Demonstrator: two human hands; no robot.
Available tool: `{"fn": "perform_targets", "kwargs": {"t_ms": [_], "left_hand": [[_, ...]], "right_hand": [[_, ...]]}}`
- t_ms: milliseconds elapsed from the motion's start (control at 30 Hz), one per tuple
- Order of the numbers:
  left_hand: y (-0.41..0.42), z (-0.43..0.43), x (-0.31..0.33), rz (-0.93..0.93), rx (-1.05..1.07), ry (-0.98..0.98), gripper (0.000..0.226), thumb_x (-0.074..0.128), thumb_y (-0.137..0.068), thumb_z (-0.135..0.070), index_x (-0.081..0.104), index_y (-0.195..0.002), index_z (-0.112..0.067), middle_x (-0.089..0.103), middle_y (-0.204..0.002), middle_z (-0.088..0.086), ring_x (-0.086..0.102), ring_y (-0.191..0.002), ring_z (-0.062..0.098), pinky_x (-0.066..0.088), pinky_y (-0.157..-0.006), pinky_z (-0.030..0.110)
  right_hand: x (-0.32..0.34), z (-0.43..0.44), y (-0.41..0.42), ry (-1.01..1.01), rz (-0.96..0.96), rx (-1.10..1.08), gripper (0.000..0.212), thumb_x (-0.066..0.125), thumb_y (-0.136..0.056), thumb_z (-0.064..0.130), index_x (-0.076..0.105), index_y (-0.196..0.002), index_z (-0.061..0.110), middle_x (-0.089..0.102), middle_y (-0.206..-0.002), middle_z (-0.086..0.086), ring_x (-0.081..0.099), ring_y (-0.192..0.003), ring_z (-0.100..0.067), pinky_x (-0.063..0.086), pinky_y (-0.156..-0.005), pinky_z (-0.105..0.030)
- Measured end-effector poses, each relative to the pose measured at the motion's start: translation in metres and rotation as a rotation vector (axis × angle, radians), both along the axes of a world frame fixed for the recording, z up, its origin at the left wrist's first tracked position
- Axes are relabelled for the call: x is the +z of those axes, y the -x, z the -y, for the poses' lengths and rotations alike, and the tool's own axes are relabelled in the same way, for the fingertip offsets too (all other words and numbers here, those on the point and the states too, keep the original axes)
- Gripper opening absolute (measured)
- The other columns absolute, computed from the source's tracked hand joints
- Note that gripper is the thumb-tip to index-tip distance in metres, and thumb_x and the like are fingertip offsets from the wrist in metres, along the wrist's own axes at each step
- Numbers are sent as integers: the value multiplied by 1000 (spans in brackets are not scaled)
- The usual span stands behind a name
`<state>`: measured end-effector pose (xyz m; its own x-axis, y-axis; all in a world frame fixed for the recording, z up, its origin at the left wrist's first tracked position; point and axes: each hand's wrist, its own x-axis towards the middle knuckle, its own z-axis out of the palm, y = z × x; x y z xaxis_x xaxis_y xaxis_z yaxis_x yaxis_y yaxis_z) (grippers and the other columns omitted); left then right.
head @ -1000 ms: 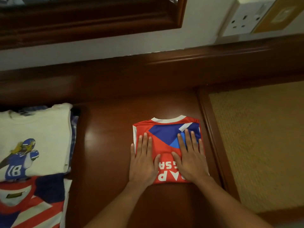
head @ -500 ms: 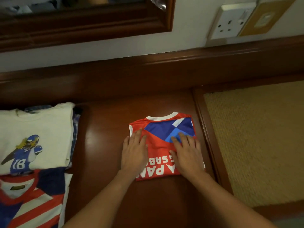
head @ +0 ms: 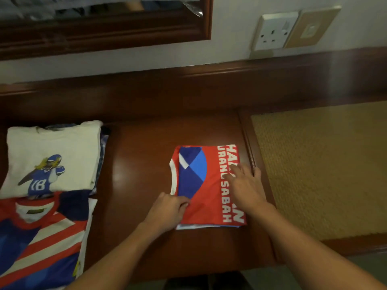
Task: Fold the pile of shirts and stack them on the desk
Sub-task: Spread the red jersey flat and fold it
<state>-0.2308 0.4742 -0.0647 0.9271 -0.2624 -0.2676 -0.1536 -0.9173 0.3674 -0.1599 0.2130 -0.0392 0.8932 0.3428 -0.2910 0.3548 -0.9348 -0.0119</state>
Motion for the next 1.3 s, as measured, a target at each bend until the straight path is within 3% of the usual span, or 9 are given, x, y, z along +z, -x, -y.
{"fn": "perform_targets", "kwargs": {"t_ms": [133,267,400,500,667,867,1067,1167,1300], "left_hand": [[-7,-8,3,129,-32,-55,54,50,-76,-12,70,-123,-30,64,-136,-5,59,-123,21,47,-87,45],[-14,-22,8,-12,-235,-315,75,62,-76,-14,49,-147,-33,36,-161,-7,29,-151,21,22,-109,71],[-1,-18,10,-6,-275,-414,68,77,-44,-18,75,-110,-34,71,-111,-10,64,-116,19,21,-106,62],[6,-5,9,114,-312,-346,49,77,-47,-20,76,-94,-36,68,-83,-14,65,-93,15,28,-96,46],[22,-21,3,30,-222,-171,43,65,-84,-20,67,-125,-30,57,-127,-7,51,-125,17,36,-108,40],[56,-48,-8,-83,-221,-155,59,56,-94,-50,45,-149,-33,33,-158,-6,30,-148,17,18,-122,37],[71,-46,-27,9,-109,-152,43,75,-89,-33,67,-130,-26,63,-138,0,58,-130,22,49,-106,41],[70,-33,-26,54,-45,-149,34,71,-93,-29,70,-127,-23,65,-135,2,59,-128,22,49,-106,37],[69,-21,-14,61,15,-99,32,60,-100,-27,65,-132,-23,59,-142,-2,52,-134,16,38,-112,30]], "right_hand": [[-14,-4,47,-107,9,200,31,67,-81,34,69,-112,36,63,-105,5,56,-100,-21,32,-84,-40],[-22,10,77,-35,-155,210,56,75,-66,32,68,-121,40,63,-125,1,61,-107,-22,44,-85,-46],[-13,17,53,12,-177,136,61,58,-80,28,56,-138,43,43,-157,-1,40,-144,-31,30,-104,-62],[-7,16,30,7,-146,70,58,47,-94,27,41,-151,36,19,-167,1,13,-154,-28,12,-117,-57],[-4,25,40,-129,-131,283,42,55,-89,52,59,-125,31,56,-119,2,52,-117,-23,37,-97,-42],[-26,63,84,-78,-105,291,76,84,-59,58,62,-126,31,59,-124,4,57,-113,-19,49,-91,-41],[-45,69,87,-161,24,223,40,77,-78,38,69,-116,29,65,-117,3,61,-107,-21,39,-84,-40],[-46,61,86,-158,84,212,31,47,-88,31,71,-107,27,65,-105,4,61,-100,-21,36,-82,-39],[-40,55,85,-128,60,198,34,43,-86,31,75,-97,27,65,-93,6,60,-90,-19,35,-78,-36]]}}
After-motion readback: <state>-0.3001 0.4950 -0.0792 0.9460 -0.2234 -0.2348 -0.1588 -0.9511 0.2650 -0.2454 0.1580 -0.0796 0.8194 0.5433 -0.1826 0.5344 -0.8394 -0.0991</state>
